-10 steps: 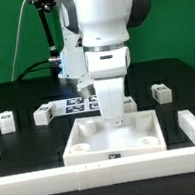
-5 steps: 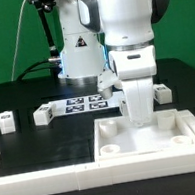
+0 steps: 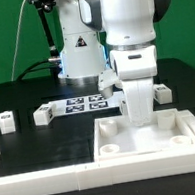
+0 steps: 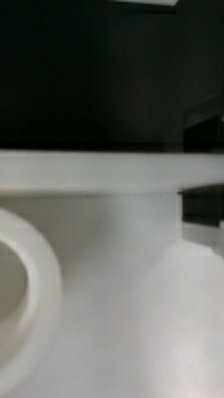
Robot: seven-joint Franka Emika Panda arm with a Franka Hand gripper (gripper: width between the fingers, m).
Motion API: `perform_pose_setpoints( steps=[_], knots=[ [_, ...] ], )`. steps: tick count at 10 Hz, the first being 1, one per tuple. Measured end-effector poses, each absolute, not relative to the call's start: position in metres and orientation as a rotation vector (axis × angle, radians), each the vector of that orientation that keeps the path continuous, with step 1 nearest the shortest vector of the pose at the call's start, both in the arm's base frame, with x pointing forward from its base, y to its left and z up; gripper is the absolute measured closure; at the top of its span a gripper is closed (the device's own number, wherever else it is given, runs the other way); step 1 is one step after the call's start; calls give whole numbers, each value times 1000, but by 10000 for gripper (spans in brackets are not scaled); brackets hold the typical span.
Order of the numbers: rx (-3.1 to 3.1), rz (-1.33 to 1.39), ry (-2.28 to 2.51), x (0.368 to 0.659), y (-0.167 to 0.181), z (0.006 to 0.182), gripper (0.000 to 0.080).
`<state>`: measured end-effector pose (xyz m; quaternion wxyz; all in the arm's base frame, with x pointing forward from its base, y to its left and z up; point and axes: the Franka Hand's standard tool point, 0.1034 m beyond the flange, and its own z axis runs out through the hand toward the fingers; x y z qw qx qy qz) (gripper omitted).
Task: Assemble one leg
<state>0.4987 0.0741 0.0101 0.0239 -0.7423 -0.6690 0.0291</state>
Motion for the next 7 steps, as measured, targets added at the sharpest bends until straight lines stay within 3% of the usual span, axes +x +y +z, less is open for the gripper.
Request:
perform_pose_setpoints(
  steps=[2, 3, 4, 5, 7],
  knots=[
    [-2297, 91, -2069, 498, 74, 9, 426],
    [-2297, 92, -2068, 498, 74, 9, 426],
    [-2297, 92, -2068, 498, 74, 9, 244],
    [-2297, 92, -2068, 498, 73, 9, 180],
    [-2297, 93, -2067, 498, 73, 9, 155]
  ],
)
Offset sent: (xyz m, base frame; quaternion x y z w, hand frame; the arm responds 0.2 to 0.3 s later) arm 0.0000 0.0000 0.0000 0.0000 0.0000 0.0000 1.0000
